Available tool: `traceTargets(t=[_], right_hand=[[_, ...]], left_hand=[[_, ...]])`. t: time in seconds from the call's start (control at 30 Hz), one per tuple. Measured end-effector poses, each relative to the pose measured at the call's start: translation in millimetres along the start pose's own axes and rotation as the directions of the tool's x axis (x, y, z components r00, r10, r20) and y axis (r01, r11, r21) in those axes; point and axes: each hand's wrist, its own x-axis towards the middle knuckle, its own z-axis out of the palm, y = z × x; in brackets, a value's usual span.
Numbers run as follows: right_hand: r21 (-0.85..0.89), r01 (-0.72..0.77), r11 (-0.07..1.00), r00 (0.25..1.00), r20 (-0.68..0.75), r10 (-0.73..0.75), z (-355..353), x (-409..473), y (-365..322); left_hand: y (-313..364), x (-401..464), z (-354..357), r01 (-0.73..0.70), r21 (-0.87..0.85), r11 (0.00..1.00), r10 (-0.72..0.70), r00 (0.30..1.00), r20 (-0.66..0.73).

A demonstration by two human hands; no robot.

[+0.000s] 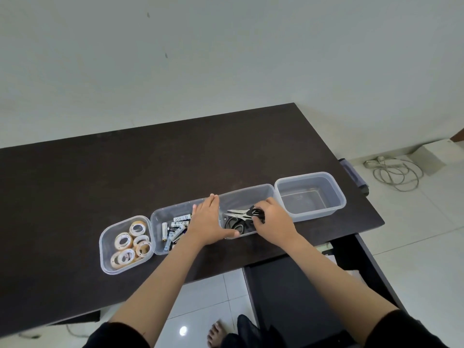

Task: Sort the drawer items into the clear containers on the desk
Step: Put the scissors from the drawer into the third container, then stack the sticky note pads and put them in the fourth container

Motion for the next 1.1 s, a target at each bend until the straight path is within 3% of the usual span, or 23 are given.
traceTargets(t=[0.1, 0.2, 0.37, 0.5, 0.6, 0.73, 0.87, 1.1], right_hand=[[0.094, 0.138, 0.986, 0.979, -0.162, -0.121, -3.0, -20.2, 12.3], [0.116, 0.248, 0.962, 0.947, -0.236, -0.216, -9.4, -39.7, 30.5], [0.118, 0.314, 0.942, 0.925, -0.263, -0.276, -19.7, -69.7, 78.0], [0.115, 0.318, 0.941, 0.94, -0.164, -0.298, -24.0, -97.3, 128.1], [0.1, 0.254, 0.962, 0.967, -0.047, -0.25, -21.5, -121.4, 171.0], [0.05, 0.04, 0.998, 0.991, 0.13, -0.046, -19.1, -143.0, 220.1], [-0.066, -0.138, 0.988, 0.945, 0.291, 0.152, -22.0, -148.1, 252.1], [-0.224, -0.194, 0.955, 0.853, 0.442, 0.277, -22.9, -152.8, 280.2]], left_hand=[[9.9, -3.3, 3.3, 0.028, 0.008, 1.0, -0.028, 0.999, -0.043], [30.6, -13.4, 16.3, 0.012, -0.047, 0.999, -0.02, 0.987, -0.162], [76.9, -41.8, 62.6, -0.062, -0.218, 0.974, -0.019, 0.936, -0.351], [116.8, -66.9, 116.0, -0.077, -0.309, 0.948, -0.048, 0.924, -0.379], [140.4, -76.6, 157.3, -0.053, -0.314, 0.948, -0.064, 0.934, -0.352], [164.6, -79.4, 206.4, 0.04, -0.363, 0.931, -0.136, 0.961, -0.241], [183.0, -67.2, 248.5, 0.137, -0.366, 0.921, -0.189, 0.976, -0.111], [203.6, -12.6, 287.0, 0.277, -0.37, 0.887, -0.264, 0.961, 0.088]])
